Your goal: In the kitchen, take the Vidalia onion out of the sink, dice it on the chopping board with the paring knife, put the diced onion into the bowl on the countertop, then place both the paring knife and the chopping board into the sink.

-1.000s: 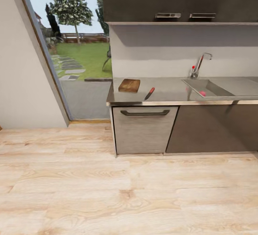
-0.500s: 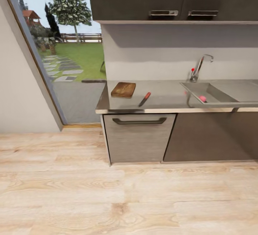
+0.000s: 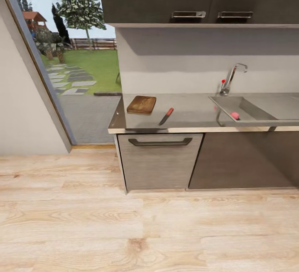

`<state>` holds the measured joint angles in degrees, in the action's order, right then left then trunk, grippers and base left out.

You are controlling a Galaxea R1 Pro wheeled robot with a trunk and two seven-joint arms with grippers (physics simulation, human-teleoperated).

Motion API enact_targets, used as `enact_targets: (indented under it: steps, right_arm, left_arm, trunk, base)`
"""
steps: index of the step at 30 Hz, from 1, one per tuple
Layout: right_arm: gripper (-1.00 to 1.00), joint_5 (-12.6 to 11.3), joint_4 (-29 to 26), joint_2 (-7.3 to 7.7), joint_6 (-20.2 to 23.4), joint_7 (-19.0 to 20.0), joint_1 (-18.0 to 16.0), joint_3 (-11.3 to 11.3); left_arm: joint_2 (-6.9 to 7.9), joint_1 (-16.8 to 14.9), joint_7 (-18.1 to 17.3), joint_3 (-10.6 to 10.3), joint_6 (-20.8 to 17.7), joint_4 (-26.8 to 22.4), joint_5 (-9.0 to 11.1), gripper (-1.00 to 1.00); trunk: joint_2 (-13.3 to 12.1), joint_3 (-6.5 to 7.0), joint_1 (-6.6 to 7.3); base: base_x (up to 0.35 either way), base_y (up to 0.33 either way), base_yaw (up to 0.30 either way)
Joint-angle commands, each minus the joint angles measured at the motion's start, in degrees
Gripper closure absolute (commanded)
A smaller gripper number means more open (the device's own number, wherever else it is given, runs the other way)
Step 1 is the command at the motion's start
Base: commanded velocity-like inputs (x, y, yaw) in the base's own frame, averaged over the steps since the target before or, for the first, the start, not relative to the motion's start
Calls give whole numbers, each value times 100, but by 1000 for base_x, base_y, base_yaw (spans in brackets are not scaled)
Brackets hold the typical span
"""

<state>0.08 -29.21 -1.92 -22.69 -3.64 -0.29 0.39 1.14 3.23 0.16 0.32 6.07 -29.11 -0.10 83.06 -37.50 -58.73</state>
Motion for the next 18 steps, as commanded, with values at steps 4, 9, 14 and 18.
enact_targets:
  steps: [4, 9, 14, 18]
  right_arm:
    - [-100, 2, 3, -1, -16, -23, -1, 5]
    - [-100, 2, 3, -1, -16, -23, -4, 5]
    - [-100, 3, 3, -1, -16, -23, -4, 5]
    - [-100, 4, 3, -1, -16, -23, -5, 5]
  left_arm:
    - [0, 2, 1, 3, 9, -7, -2, -100]
    - [0, 2, 2, 3, 9, -12, -3, -100]
    - [0, 2, -2, 1, 9, -10, 0, -100]
    - [0, 2, 1, 3, 9, -7, 1, -100]
  trunk:
    - [-38, 14, 22]
    - [-38, 14, 22]
    - [-38, 14, 22]
    - [-118, 50, 66]
  base:
    - [0, 0, 0]
    - [0, 0, 0]
    - [0, 0, 0]
    - [0, 0, 0]
